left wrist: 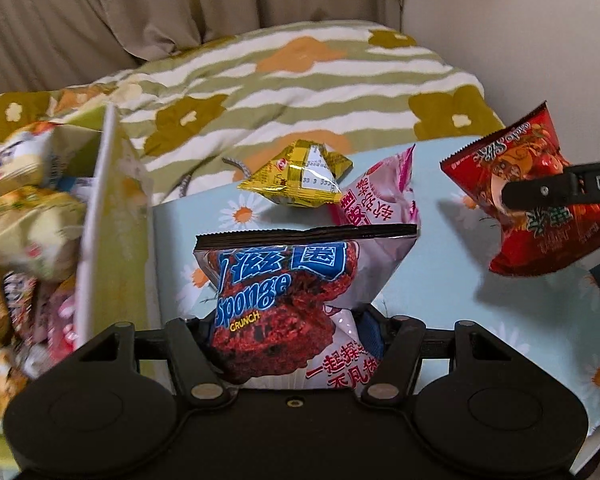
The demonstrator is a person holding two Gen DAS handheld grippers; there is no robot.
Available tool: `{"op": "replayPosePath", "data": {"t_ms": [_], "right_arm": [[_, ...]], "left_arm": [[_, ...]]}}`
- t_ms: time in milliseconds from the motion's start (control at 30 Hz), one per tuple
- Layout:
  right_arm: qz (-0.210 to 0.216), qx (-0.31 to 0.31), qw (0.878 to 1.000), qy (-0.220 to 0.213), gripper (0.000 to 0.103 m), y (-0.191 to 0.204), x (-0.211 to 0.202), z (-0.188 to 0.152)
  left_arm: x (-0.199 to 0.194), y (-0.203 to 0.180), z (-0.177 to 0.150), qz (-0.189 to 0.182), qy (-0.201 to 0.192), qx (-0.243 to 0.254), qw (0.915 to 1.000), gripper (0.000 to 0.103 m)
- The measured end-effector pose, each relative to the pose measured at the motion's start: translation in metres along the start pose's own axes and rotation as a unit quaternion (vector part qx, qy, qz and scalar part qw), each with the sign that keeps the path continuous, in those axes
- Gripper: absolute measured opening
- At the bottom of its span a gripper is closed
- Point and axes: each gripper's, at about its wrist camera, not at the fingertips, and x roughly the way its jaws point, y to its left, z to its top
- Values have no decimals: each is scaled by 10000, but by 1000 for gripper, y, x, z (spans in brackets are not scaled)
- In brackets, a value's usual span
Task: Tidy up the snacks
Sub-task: 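Carry Sponge bag and red bag into the box and release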
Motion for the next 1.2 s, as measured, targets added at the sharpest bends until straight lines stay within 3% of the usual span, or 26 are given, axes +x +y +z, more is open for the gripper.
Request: {"op": "replayPosePath", "data": {"t_ms": [333, 567, 800, 1200], "right_arm": [[416, -515, 9972, -338, 69, 50, -64, -25], [848, -963, 9904, -524, 69, 107, -91, -33], [1158, -1218, 9835, -664, 69, 175, -96, -36], [1282, -1265, 9792, -933, 69, 303, -75, -38]], "left_arm": [[-79, 10, -41, 463, -520, -659, 9954, 67], [-123, 45, -64, 826, -814, -1158, 9865, 67], [-151, 106, -74, 1050, -1114, -1507, 9766, 67], [-160, 234, -60, 1108, -1401, -1628, 9704, 67]]}}
